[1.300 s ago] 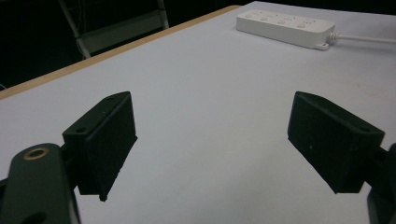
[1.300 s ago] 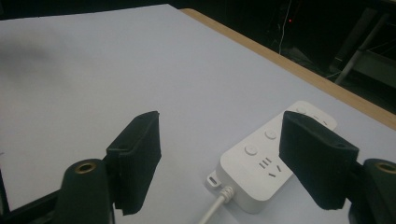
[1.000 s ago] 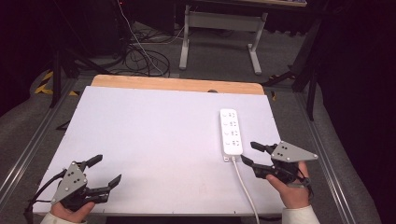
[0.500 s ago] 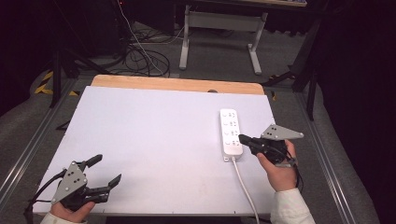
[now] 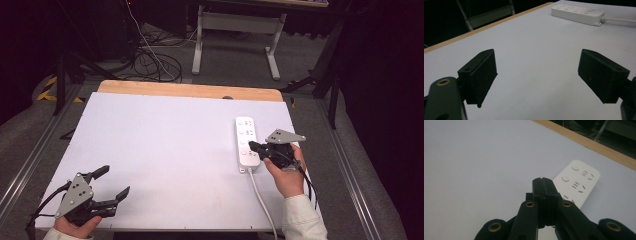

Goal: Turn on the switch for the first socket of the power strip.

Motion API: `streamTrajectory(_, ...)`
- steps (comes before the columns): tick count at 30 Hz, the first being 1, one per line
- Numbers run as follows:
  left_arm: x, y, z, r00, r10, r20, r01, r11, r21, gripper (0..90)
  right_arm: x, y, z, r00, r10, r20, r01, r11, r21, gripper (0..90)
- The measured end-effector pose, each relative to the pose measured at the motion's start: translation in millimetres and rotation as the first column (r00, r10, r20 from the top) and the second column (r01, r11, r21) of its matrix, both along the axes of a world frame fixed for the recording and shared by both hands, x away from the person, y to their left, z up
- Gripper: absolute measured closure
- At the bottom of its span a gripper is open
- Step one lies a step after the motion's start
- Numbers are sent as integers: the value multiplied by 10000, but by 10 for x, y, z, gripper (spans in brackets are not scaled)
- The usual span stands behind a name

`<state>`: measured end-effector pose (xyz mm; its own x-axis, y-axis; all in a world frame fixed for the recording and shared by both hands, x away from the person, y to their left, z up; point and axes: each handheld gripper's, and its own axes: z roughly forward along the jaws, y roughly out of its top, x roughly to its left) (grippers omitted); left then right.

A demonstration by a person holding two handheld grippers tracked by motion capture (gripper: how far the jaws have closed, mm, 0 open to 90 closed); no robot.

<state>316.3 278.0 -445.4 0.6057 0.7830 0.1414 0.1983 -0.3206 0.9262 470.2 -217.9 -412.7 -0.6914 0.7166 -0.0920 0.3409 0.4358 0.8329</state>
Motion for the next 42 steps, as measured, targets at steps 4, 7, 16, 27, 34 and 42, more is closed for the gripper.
streamTrajectory(4,1,-2,-2,10000,-16,-32,15,10000,-19,163,29,37,-64,9997,-229,6,230,9993,-297,900)
streamTrajectory(7,-1,-3,-2,10000,-16,-33,16,10000,-14,163,70,34,-115,9997,-202,-162,199,9997,-156,900)
streamTrajectory(16,2,-7,-5,10000,-15,-82,14,10000,-65,163,154,57,-255,9978,-391,-534,380,9991,-208,900)
streamTrajectory(27,12,-2,-9,10000,-16,-90,15,10000,-38,163,237,47,-395,9939,-416,-1019,437,9989,185,900)
streamTrajectory(34,13,-1,-10,9999,-10,-121,10,10000,-28,163,253,80,-458,9927,-431,-1127,441,9990,62,900)
streamTrajectory(42,12,-3,-10,9999,-14,-125,14,10000,-44,163,270,105,-505,9923,-398,-1172,392,9992,-73,900)
